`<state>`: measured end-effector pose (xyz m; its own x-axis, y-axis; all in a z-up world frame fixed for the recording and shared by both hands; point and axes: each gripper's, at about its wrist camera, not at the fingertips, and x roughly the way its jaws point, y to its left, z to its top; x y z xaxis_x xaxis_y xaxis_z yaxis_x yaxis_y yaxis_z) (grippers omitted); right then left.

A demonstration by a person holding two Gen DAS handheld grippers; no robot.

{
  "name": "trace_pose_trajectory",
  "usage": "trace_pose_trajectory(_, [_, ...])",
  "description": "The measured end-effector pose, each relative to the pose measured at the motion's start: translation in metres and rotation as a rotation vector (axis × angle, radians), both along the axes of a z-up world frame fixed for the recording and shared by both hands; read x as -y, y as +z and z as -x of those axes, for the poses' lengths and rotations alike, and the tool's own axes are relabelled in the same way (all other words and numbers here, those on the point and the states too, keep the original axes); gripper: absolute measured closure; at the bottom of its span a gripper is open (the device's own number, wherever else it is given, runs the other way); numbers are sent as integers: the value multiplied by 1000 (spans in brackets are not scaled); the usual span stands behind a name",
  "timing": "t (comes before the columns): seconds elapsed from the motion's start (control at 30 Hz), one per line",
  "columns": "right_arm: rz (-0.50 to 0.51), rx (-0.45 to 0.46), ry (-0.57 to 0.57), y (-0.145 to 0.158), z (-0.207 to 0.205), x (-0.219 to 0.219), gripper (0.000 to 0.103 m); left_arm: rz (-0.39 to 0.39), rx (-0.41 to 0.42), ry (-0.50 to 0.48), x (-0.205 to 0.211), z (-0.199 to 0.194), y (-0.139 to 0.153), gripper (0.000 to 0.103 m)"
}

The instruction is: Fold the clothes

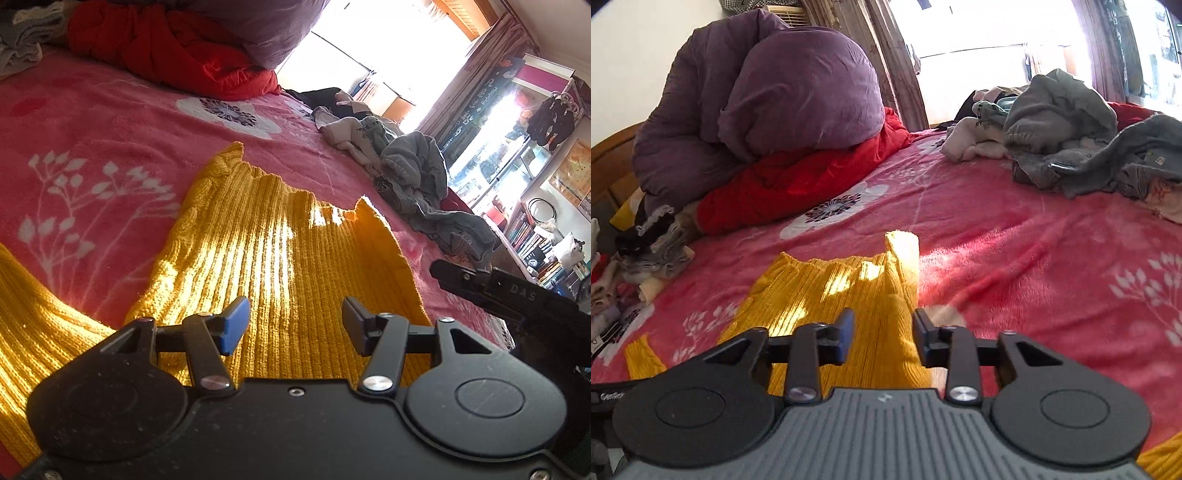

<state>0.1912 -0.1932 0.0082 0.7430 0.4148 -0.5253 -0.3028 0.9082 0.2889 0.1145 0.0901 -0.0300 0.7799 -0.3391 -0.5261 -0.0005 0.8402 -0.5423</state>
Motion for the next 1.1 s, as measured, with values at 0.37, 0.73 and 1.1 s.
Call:
trace_pose_trajectory(0.37, [129, -99, 51, -21, -81, -39, 72, 40, -20, -15, -1, -8, -5, 49])
trace_pose_trajectory(0.73, [-288, -290, -203, -77, -103, 77, 95, 80, -24, 9, -15, -11, -4, 49])
trace_pose_trajectory(1.1, [-451, -186, -74, -66, -98, 68, 48, 73, 65, 121, -63, -48, 28, 49])
